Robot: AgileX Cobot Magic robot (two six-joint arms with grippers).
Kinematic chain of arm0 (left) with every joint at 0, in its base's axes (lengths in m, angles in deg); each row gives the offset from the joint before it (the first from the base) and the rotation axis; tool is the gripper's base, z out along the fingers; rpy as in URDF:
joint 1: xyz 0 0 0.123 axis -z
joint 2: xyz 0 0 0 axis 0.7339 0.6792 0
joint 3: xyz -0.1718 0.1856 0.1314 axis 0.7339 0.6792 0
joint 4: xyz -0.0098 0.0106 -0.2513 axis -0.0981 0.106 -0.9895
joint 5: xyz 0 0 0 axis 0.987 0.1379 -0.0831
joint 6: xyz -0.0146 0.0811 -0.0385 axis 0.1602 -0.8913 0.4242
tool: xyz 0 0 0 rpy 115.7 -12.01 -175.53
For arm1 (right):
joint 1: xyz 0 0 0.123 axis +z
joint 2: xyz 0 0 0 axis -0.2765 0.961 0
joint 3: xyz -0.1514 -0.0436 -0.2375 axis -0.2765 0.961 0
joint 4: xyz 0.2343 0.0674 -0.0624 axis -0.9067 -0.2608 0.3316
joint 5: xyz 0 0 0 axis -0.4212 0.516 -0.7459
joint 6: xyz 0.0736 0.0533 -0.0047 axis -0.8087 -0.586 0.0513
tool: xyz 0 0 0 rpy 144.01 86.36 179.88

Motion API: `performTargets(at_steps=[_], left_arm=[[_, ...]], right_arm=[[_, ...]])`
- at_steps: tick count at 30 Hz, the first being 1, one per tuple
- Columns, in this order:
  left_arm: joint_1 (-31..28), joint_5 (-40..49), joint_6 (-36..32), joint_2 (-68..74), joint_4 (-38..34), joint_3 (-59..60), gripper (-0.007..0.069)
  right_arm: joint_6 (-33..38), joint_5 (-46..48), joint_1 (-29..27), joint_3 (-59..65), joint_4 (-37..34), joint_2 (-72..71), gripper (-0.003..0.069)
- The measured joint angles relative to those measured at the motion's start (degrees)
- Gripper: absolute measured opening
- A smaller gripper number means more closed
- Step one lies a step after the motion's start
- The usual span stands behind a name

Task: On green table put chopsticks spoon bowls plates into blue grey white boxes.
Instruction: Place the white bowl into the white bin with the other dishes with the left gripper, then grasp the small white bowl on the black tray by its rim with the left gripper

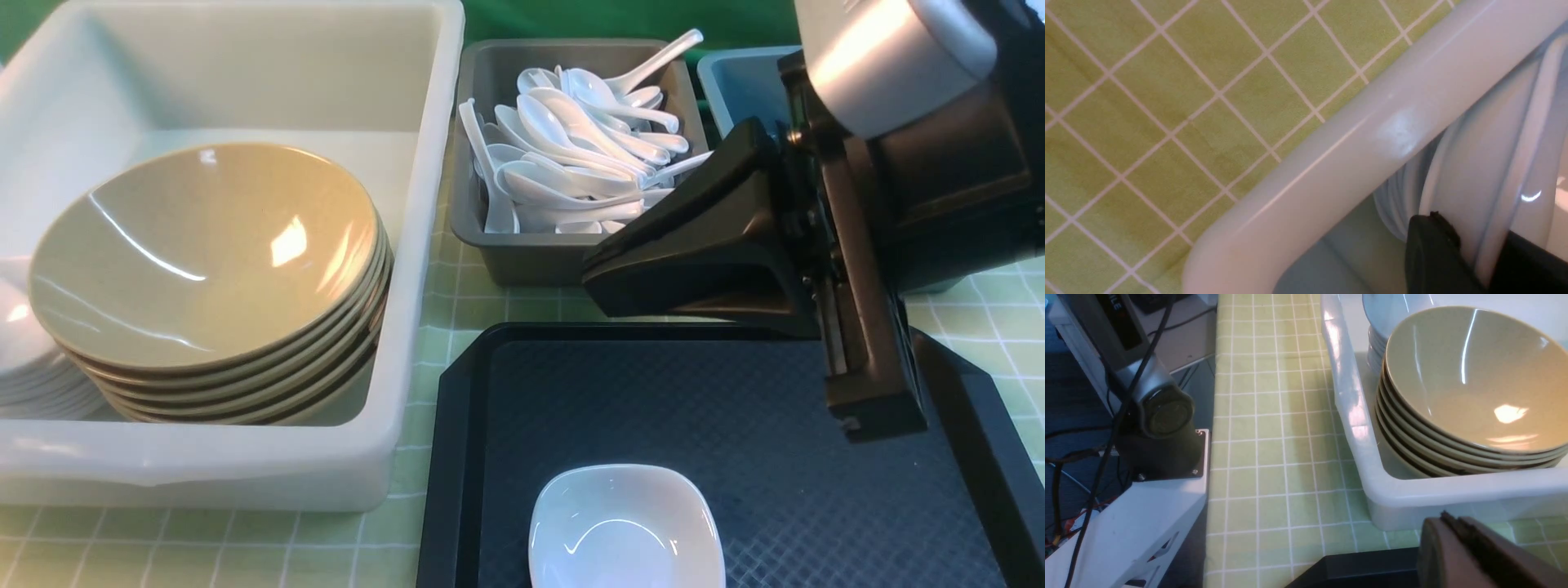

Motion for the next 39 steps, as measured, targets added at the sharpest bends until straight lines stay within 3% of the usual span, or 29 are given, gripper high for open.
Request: performTargets(at_steps=[6, 8, 9, 11, 17, 20, 24, 25, 26, 27, 29, 30, 32, 39], left_arm=[[2.5, 1.3, 4.8, 0.0, 5.8, -0.2, 0.0202], [4.0, 2.6, 6.3, -0.2, 9.4, -1.2, 0.0321], [4.3, 2.7, 6.4, -0.3, 9.8, -1.3, 0.033], [6.0, 5.3, 7.8, -1.1, 15.1, -3.5, 0.0468], [9.7, 9.0, 8.5, -4.0, 21.2, -9.4, 0.0643], [13.1, 9.2, 6.8, -7.9, 19.8, -11.3, 0.0651], [21.1, 10.0, -0.8, -13.5, 10.9, -11.6, 0.0648], [25.5, 10.1, -4.6, -15.0, 6.7, -11.4, 0.0645], [25.5, 10.1, -5.3, -15.2, 6.0, -11.4, 0.0645], [32.4, 10.1, -11.6, -16.2, -0.7, -10.4, 0.064], [36.0, 10.0, -15.4, -16.3, -4.2, -9.4, 0.0624], [41.7, 9.5, -21.6, -15.9, -9.5, -7.3, 0.0594], [48.7, 7.4, -27.4, -14.0, -13.5, -4.9, 0.0562], [69.6, 0.9, -40.7, 0.9, -12.7, -3.8, 0.0463]], right_arm=[[0.0, 0.0, 0.0, 0.0, 0.0, 0.0, 0.0025], [0.0, 0.2, 0.0, 0.0, 0.0, 0.0, 0.0025], [0.0, 0.3, 0.0, 0.0, 0.0, 0.0, 0.0025], [0.0, 1.2, 0.0, 0.0, 0.0, 0.0, 0.0026], [-1.1, 1.9, 0.0, 0.0, 2.2, -1.6, 0.0034], [-4.4, 2.1, 0.0, 0.0, 5.8, -3.9, 0.0037], [-10.8, 3.4, 0.0, -0.1, 13.2, -7.7, 0.004], [-12.9, 4.5, 0.0, -0.1, 15.4, -9.3, 0.0042], [-13.1, 4.7, 0.0, -0.1, 16.0, -9.5, 0.0043], [-14.7, 6.1, 0.0, 0.5, 17.5, -11.6, 0.0045], [-15.1, 7.0, 0.0, 1.2, 18.0, -12.8, 0.0047], [-15.7, 8.0, 0.0, 2.5, 18.4, -14.7, 0.0048], [-15.8, 8.7, 0.0, 4.3, 18.6, -16.8, 0.005], [-15.9, 8.9, 0.0, 6.8, 18.7, -23.6, 0.0057]])
